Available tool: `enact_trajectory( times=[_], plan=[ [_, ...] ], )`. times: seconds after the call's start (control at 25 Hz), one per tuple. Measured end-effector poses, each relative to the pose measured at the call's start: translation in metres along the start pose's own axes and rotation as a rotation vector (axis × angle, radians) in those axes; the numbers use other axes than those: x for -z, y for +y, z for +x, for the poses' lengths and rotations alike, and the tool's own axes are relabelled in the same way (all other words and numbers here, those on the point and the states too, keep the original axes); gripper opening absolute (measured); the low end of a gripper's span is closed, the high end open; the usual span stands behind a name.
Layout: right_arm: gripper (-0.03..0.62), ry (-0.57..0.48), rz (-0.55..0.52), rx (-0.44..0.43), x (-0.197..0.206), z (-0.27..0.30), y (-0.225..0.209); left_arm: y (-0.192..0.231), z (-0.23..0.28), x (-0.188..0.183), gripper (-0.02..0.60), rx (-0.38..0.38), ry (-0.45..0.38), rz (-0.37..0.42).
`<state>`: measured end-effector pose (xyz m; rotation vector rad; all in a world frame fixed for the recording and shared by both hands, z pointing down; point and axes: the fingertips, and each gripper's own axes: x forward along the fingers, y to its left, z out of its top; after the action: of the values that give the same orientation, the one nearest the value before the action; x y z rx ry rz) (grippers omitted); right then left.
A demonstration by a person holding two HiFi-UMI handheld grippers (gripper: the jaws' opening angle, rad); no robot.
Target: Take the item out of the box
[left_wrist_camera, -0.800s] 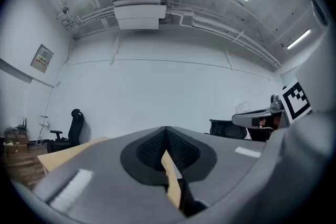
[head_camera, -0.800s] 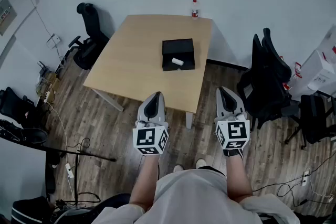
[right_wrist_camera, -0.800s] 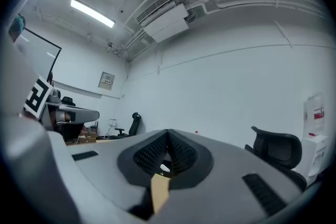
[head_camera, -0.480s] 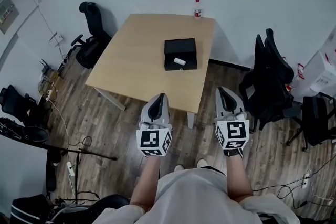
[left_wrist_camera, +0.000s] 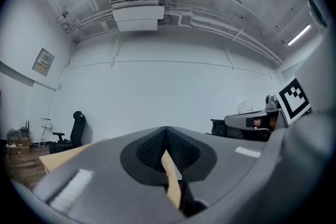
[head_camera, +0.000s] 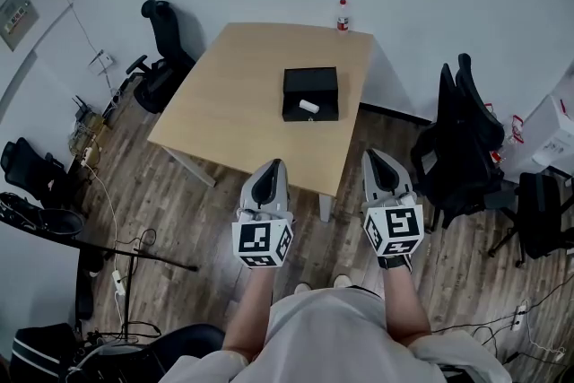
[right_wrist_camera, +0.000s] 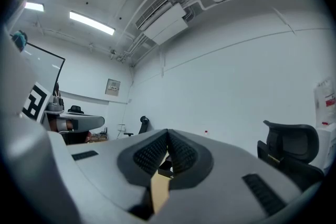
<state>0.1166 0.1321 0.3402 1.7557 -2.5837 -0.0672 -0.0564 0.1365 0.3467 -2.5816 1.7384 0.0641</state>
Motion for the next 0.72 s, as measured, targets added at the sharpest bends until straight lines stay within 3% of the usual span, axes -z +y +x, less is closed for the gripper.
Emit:
enact_trajectory(
  times=[0.72],
  plan=[
    [0.012,0.024,0.024,-0.063,0.023,-0.02,-0.042,-0.062,0.009,0.017,0.006,-0.019,0.029,-0.025]
  ],
)
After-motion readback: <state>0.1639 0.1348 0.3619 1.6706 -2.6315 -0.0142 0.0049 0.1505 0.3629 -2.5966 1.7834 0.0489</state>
